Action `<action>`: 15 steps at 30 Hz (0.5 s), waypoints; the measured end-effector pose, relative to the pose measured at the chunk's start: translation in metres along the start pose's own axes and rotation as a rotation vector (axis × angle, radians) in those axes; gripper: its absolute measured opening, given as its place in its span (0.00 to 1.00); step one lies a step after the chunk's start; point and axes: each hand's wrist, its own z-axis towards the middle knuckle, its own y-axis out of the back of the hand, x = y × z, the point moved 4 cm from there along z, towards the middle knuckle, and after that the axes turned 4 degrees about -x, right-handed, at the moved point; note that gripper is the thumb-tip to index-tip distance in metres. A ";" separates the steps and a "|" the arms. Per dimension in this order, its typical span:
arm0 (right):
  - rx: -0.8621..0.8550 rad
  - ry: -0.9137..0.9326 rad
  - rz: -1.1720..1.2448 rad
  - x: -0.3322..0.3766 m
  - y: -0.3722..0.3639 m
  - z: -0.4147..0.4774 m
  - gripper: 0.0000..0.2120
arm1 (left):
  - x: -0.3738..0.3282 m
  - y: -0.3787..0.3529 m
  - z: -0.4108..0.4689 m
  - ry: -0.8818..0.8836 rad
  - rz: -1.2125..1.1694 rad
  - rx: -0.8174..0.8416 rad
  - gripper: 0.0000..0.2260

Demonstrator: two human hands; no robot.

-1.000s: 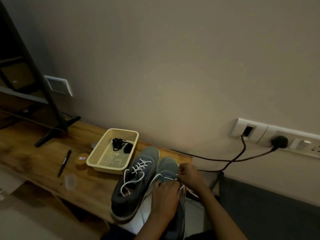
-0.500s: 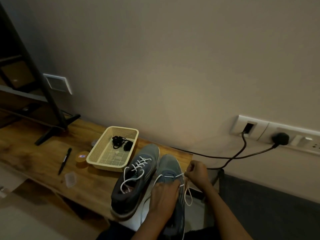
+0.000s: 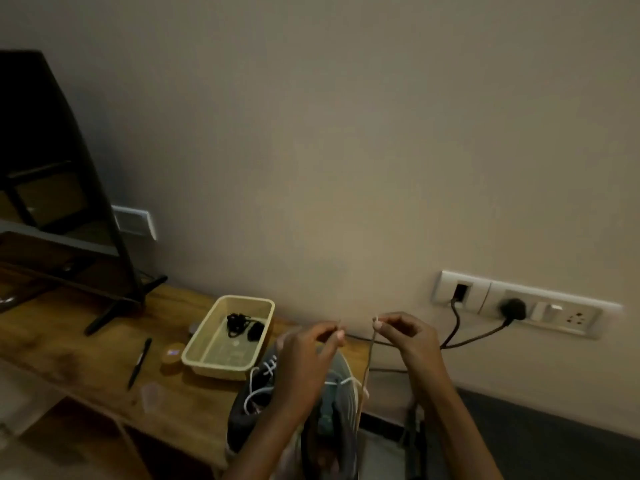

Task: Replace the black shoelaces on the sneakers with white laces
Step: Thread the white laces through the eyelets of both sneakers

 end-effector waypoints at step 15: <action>0.000 0.159 0.115 0.134 -0.011 -0.022 0.02 | -0.117 0.082 0.034 -0.255 0.040 -0.192 0.10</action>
